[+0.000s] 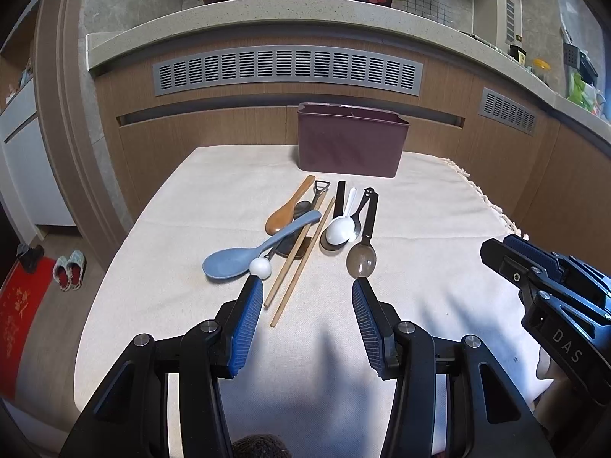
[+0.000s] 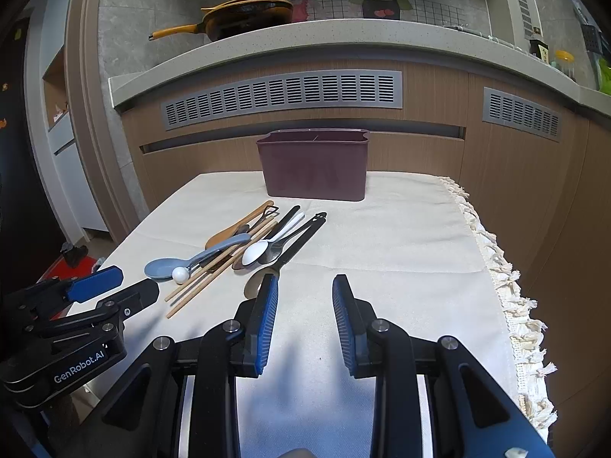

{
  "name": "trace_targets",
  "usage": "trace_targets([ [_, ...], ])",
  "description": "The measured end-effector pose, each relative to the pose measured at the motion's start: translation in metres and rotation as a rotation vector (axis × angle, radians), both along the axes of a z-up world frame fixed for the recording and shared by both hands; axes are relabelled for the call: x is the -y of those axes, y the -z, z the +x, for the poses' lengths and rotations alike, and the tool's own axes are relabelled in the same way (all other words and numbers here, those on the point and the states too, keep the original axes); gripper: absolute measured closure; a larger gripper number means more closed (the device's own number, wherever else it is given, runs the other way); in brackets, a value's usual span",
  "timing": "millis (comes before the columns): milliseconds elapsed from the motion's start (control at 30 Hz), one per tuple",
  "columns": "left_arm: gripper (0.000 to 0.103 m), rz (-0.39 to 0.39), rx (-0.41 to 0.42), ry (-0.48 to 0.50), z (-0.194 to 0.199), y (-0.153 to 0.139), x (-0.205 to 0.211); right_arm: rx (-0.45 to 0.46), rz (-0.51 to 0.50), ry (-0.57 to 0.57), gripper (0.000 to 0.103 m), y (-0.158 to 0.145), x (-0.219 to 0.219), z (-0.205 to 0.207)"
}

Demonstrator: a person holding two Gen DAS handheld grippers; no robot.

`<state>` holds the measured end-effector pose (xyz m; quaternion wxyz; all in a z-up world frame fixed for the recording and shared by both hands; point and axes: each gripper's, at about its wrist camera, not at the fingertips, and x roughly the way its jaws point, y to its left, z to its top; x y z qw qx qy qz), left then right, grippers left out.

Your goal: Organize utensils

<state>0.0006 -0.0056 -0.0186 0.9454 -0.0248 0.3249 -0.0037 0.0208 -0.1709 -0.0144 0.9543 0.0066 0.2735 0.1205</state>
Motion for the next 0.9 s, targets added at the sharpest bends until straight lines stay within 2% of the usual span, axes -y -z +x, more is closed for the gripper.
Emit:
trace_targets([
  [900,0.053,-0.010,-0.024,0.002,0.0010,-0.0010,-0.0062,-0.016,0.000,0.000,0.075,0.0018,-0.0003,0.0014],
])
